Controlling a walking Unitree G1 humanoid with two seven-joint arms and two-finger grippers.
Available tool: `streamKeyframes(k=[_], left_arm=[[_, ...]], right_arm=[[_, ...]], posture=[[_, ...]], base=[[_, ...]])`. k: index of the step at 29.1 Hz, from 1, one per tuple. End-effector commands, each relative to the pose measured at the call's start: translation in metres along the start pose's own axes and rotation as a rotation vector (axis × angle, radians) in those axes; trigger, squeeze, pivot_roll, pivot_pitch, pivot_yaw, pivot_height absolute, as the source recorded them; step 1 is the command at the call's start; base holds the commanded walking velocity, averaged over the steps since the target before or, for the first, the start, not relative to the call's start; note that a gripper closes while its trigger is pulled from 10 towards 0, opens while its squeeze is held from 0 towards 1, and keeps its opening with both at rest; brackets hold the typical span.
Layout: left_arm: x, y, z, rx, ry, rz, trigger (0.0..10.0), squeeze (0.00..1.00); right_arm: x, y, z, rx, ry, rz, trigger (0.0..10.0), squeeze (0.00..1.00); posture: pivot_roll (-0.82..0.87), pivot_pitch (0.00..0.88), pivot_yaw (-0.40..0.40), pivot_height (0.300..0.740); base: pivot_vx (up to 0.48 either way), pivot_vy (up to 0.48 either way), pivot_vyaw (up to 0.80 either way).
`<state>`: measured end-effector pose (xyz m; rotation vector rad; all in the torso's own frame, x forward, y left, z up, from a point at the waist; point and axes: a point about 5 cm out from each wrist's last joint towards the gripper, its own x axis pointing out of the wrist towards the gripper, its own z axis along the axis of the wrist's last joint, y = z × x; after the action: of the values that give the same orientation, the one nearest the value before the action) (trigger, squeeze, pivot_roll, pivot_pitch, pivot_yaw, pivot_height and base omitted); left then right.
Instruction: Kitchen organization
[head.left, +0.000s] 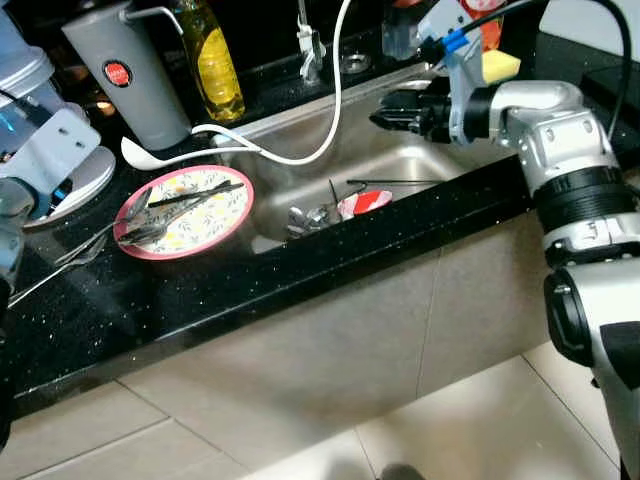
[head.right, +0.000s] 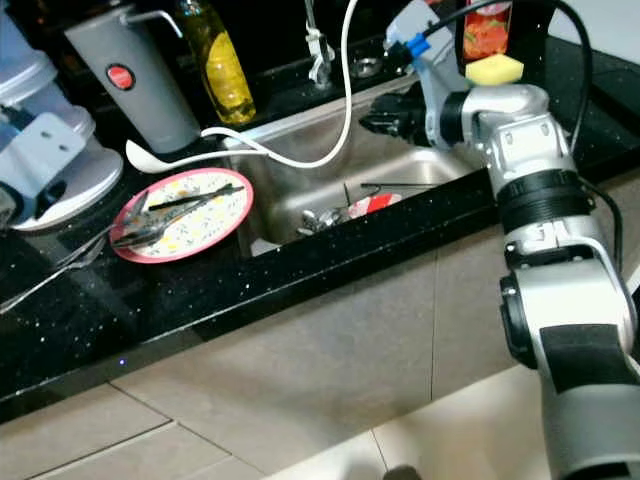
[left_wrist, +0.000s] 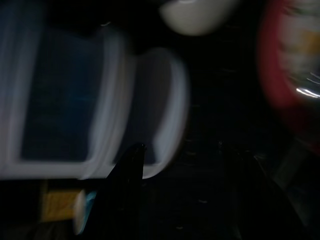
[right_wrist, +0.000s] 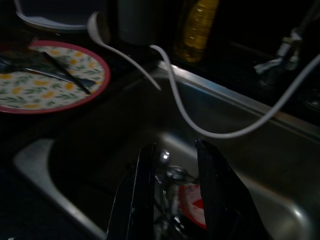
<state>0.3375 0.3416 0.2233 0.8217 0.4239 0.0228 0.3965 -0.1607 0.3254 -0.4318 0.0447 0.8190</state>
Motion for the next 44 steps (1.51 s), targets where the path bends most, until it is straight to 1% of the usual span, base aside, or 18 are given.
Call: streamKeyframes(k=[1,5,7,9,10,12,18,20,21,22,23,26,27,28,40,41,43,44], left_arm=[[-0.010,0.009,-0.019,0.029,0.051,-0.032,10.0,0.00],[-0.012,-0.001,-0.031,0.062,0.075,-0.097,10.0,0.00],[-0.011,-0.014,-0.035,0.077,0.072,-0.162,10.0,0.00],[-0.010,-0.017,-0.037,0.078,0.071,-0.171,10.0,0.00],[-0.007,-0.017,-0.038,0.081,0.082,-0.162,10.0,0.00],[-0.005,-0.017,-0.038,0.075,0.081,-0.164,10.0,0.00],[0.000,-0.022,-0.035,0.032,0.069,-0.188,10.0,0.00],[0.003,-0.028,-0.039,0.075,0.091,-0.197,9.1,0.00],[0.005,-0.031,-0.041,0.090,0.104,-0.202,7.8,0.00],[0.005,-0.031,-0.041,0.090,0.104,-0.202,7.8,0.00],[0.006,-0.034,-0.043,0.103,0.116,-0.207,6.8,0.00],[0.008,-0.037,-0.045,0.108,0.127,-0.213,7.1,0.00],[0.008,-0.038,-0.045,0.107,0.126,-0.216,6.7,0.00],[0.009,-0.038,-0.044,0.104,0.124,-0.217,6.9,0.00],[0.017,-0.043,-0.039,0.089,0.113,-0.211,6.9,0.00],[0.021,-0.043,-0.032,0.107,0.094,-0.192,6.1,0.00],[0.023,-0.043,-0.029,0.114,0.086,-0.186,6.1,0.00],[0.024,-0.044,-0.025,0.114,0.074,-0.181,5.2,0.00]], right_arm=[[0.007,0.007,0.002,0.008,-0.026,0.040,10.0,0.00],[0.011,0.014,0.001,0.005,-0.025,0.106,10.0,0.00],[0.015,0.025,0.001,-0.009,-0.035,0.195,10.0,0.00],[0.017,0.029,0.002,-0.017,-0.040,0.227,10.0,0.00],[0.020,0.039,0.006,-0.033,-0.058,0.303,10.0,0.00],[0.023,0.047,0.011,-0.044,-0.080,0.350,10.0,0.00],[0.031,0.053,0.017,-0.046,-0.100,0.368,10.0,0.00],[0.035,0.057,0.018,-0.035,-0.103,0.381,10.0,0.00],[0.036,0.059,0.018,-0.032,-0.105,0.390,10.0,0.00],[0.036,0.059,0.018,-0.032,-0.105,0.390,10.0,0.00],[0.036,0.060,0.019,-0.029,-0.109,0.401,10.0,0.00],[0.037,0.063,0.021,-0.023,-0.121,0.413,10.0,0.00],[0.036,0.063,0.022,-0.021,-0.126,0.417,10.0,0.00],[0.036,0.064,0.024,-0.021,-0.129,0.419,10.0,0.00],[0.032,0.061,0.025,-0.021,-0.120,0.412,10.0,0.00],[0.029,0.059,0.027,-0.013,-0.126,0.400,10.0,0.00],[0.027,0.058,0.028,-0.011,-0.128,0.395,10.0,0.00],[0.025,0.057,0.029,-0.007,-0.130,0.388,10.0,0.00]], posture=[[-0.09,0.000,0.197,0.740],[-0.07,0.000,0.190,0.740],[-0.07,0.000,0.182,0.740],[-0.07,0.000,0.182,0.740],[-0.07,0.000,0.177,0.740],[-0.07,0.000,0.177,0.740],[-0.08,0.000,0.177,0.740],[-0.08,0.000,0.170,0.740],[-0.07,0.000,0.165,0.740],[-0.07,0.000,0.165,0.740],[-0.07,0.000,0.164,0.740],[-0.08,0.000,0.164,0.740],[-0.08,0.000,0.162,0.740],[-0.08,0.000,0.159,0.740],[-0.10,0.000,0.144,0.740],[-0.12,0.012,0.136,0.740],[-0.12,0.016,0.136,0.740],[-0.13,0.032,0.136,0.740]], base=[[0.000,0.000,0.00],[0.000,0.000,0.00],[0.000,0.000,0.00],[0.000,0.000,0.00],[0.000,0.000,0.00],[0.000,0.000,0.00],[0.000,0.000,0.00],[0.000,0.000,0.00],[0.000,0.000,0.00],[0.000,0.000,0.00],[0.000,0.000,0.00],[0.000,0.000,0.00],[0.000,0.000,0.00],[0.000,0.000,0.00],[0.000,0.000,0.00],[0.000,0.000,0.00],[0.000,0.000,0.00],[0.000,0.000,0.00]])
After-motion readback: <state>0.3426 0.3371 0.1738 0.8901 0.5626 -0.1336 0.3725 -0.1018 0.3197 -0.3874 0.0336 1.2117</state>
